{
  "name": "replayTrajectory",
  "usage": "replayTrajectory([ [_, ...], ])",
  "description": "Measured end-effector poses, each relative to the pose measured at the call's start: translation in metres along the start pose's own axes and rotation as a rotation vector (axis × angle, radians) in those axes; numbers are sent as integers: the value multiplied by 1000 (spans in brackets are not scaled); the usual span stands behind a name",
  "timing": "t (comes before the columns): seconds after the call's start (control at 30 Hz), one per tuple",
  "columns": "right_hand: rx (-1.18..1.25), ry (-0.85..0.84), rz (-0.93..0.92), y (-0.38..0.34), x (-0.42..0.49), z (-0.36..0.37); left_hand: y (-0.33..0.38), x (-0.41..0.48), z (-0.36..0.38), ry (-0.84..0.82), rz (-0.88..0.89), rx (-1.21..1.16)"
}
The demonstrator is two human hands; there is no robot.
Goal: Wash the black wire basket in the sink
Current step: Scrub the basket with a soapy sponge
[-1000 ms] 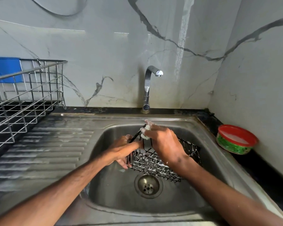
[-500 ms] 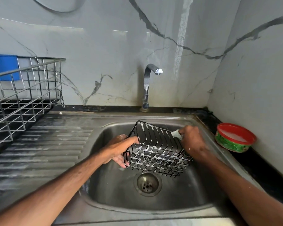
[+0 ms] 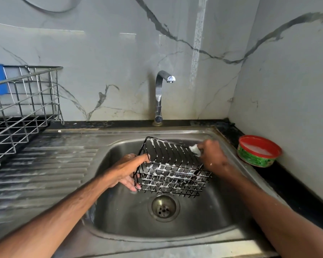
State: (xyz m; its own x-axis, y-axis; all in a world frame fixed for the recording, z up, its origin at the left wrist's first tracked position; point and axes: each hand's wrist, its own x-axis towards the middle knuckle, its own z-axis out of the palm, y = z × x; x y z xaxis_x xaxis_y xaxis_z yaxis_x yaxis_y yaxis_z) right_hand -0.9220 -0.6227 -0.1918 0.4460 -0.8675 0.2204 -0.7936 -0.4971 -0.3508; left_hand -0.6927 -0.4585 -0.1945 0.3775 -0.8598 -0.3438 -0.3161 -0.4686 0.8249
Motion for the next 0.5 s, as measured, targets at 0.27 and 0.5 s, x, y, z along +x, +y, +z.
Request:
replayTrajectory([
  [0.27, 0, -4, 28, 5, 0, 4, -3, 4, -5, 33, -8, 5],
  [0.5, 162, -5, -232, -58, -23, 5, -3, 4, -5, 60, -10, -2],
])
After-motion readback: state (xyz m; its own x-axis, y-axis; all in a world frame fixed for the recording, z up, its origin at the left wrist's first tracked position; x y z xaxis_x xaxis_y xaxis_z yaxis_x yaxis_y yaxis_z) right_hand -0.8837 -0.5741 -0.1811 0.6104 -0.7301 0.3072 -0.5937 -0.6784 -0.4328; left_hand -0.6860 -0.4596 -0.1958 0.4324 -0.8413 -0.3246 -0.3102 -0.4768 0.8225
